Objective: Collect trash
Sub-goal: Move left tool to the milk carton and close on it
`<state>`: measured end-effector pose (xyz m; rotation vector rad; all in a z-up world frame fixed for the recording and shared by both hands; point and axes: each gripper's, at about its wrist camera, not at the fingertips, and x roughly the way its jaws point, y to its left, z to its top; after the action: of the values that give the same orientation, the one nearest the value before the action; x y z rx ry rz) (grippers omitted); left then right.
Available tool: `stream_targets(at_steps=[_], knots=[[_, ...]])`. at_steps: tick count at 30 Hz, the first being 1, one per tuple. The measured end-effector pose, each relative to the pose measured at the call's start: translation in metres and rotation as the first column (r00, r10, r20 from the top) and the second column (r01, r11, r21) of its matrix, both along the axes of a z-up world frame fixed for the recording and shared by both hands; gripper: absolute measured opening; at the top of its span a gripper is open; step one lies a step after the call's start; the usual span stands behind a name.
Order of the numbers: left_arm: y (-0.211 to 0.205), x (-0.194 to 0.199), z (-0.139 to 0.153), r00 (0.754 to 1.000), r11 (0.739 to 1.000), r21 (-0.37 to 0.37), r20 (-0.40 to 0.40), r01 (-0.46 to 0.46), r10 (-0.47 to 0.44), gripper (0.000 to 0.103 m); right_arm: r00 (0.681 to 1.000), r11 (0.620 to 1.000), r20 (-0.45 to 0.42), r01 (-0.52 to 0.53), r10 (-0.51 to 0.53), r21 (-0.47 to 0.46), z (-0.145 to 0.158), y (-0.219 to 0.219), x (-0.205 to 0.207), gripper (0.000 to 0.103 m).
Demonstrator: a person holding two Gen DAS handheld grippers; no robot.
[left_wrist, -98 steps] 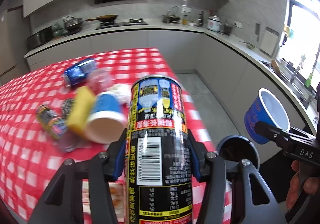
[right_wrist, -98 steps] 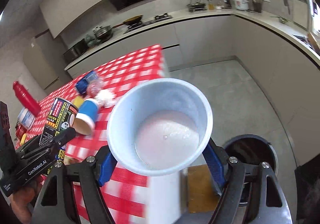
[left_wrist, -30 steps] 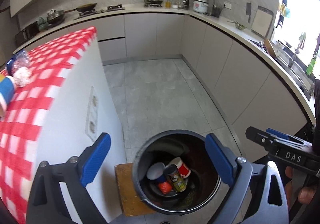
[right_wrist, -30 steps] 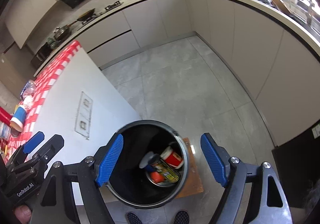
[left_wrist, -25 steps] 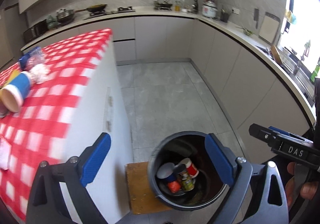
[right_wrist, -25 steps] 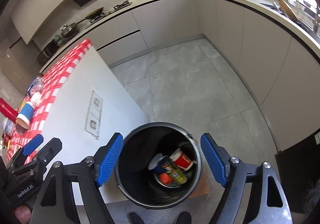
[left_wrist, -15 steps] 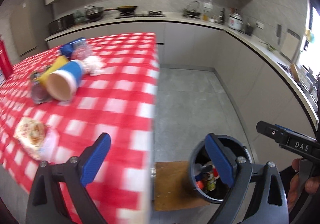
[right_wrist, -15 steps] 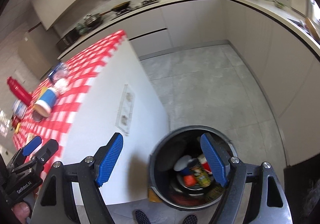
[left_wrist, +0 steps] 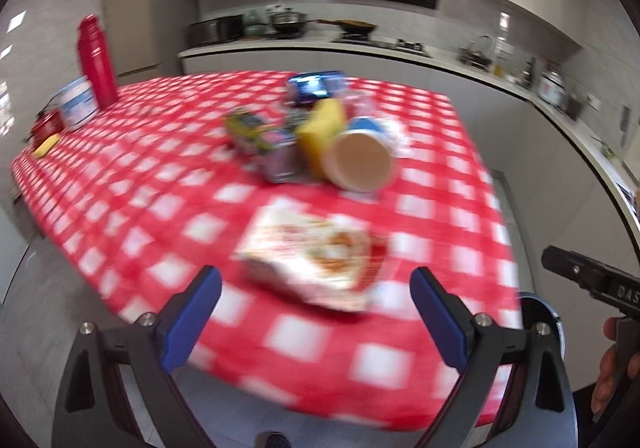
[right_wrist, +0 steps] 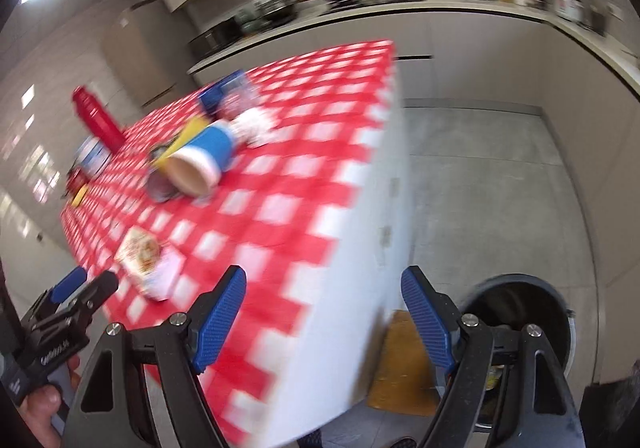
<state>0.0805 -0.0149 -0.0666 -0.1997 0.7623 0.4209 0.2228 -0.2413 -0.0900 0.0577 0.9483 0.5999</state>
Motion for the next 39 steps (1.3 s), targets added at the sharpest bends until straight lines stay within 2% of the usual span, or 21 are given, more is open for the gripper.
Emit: stream_targets(at_steps=[6,14,18,20,24,26,28,30,32,37,39], knots=[[0.048,-0.014,-0.012,1.000,1.000,-0.024,-0.024,-0.004,0.004,0.096,0.999,0.998,-0.012,-0.047,0.047,-0.030,-0.006,0.060,-0.023,0.081],[0.091,-0.020,-0.018,1.000,0.999,-0.046,-0.012,0.009,-0.009,0.096,0.991,0.988,-0.055,-0.127,0.123,-0.085,-0.025,0.109,-0.046,0.082],[0.110,-0.023,-0.021,1.000,0.998,-0.054,-0.013,0.022,-0.023,0.096,0.989,0.974,-0.032,-0.148,0.144,-0.172,-0.035,0.139,-0.056,0.081],[0.117,-0.026,-0.021,0.999,0.998,-0.060,-0.012,0.034,-0.035,0.096,0.995,0.974,-0.015,-0.101,0.100,-0.202,-0.036,0.144,-0.050,0.081],[0.131,-0.029,-0.022,0.998,0.996,-0.065,-0.011,0.065,-0.066,0.096,0.996,0.964,0.018,0.094,-0.092,-0.249,-0.038,0.146,-0.008,0.081],[0.136,-0.029,-0.024,0.996,0.994,-0.068,-0.013,0.084,-0.085,0.096,0.985,0.959,0.002,0.171,-0.175,-0.228,-0.035,0.139,0.008,0.081],[0.141,-0.024,-0.028,0.993,0.990,-0.077,-0.015,0.115,-0.116,0.096,0.972,0.963,-0.020,0.228,-0.233,-0.144,-0.026,0.131,0.010,0.081],[0.141,-0.016,-0.031,0.986,0.982,-0.095,-0.014,0.166,-0.168,0.096,0.967,0.965,-0.022,0.253,-0.255,-0.070,-0.017,0.128,-0.001,0.081],[0.136,-0.003,-0.033,0.972,0.966,-0.110,-0.008,0.234,-0.236,0.096,0.963,0.961,-0.009,0.270,-0.271,-0.066,-0.015,0.127,-0.010,0.081],[0.103,0.027,-0.032,0.917,0.915,-0.074,-0.005,0.397,-0.398,0.096,0.949,0.948,-0.040,0.310,-0.313,-0.070,-0.018,0.114,-0.013,0.081],[0.087,0.040,-0.034,0.885,0.884,-0.058,-0.023,0.463,-0.465,0.096,0.942,0.942,-0.047,0.327,-0.331,-0.071,-0.018,0.103,-0.013,0.081]])
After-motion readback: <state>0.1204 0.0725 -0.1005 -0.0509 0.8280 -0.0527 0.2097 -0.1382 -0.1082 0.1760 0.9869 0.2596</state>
